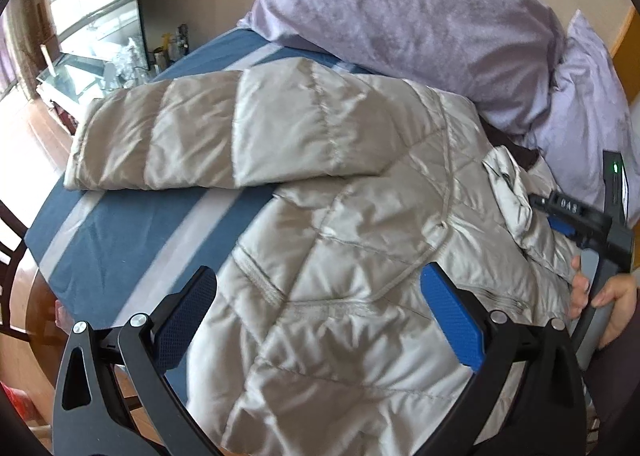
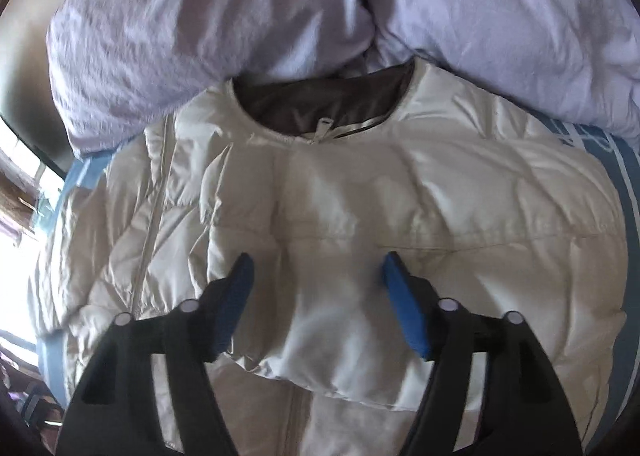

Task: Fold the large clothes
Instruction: 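Reach the left tool to the other sleeve cuff and grasp it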

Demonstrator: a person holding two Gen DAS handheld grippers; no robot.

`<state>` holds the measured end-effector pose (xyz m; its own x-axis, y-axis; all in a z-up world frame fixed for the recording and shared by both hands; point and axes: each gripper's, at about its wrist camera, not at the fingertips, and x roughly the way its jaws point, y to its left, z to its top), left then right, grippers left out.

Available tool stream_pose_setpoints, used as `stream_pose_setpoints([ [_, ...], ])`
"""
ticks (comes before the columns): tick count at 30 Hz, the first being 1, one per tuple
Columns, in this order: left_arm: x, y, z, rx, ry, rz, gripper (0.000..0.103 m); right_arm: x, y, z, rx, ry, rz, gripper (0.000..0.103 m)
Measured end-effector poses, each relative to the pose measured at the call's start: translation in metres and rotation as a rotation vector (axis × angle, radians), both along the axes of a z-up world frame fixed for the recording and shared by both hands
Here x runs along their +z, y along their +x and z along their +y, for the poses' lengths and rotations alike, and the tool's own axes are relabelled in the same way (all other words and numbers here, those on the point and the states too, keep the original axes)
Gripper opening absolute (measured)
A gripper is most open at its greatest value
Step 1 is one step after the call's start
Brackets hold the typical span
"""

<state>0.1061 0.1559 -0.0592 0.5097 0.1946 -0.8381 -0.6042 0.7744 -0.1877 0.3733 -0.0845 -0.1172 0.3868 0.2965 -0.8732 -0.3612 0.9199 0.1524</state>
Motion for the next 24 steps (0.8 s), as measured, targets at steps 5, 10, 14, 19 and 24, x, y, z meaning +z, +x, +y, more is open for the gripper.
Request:
stream_pose_setpoints([
  [5,0.001,-0.007,0.025,0.057,0.013,-0.004,0.102,-0.013,-0.01,0.018,0.016,-0.056,-0.019,0.079],
  [10,0.0,-0.014,0.06,0.138,0.028,0.014,0.102,-0.031,-0.017,0.031,0.046,-0.14,-0.053,0.085],
  [14,-0.005,-0.025,0.106,0.245,0.028,0.023,0.102,-0.035,-0.018,0.032,0.053,-0.149,-0.065,0.086],
  [19,-0.019,-0.038,0.161,0.359,0.015,0.051,0.102,-0.036,-0.017,0.029,0.066,-0.141,-0.057,0.086],
  [24,-0.039,-0.046,0.209,0.455,-0.01,0.104,0.096,-0.037,-0.015,0.031,0.079,-0.148,-0.049,0.087],
])
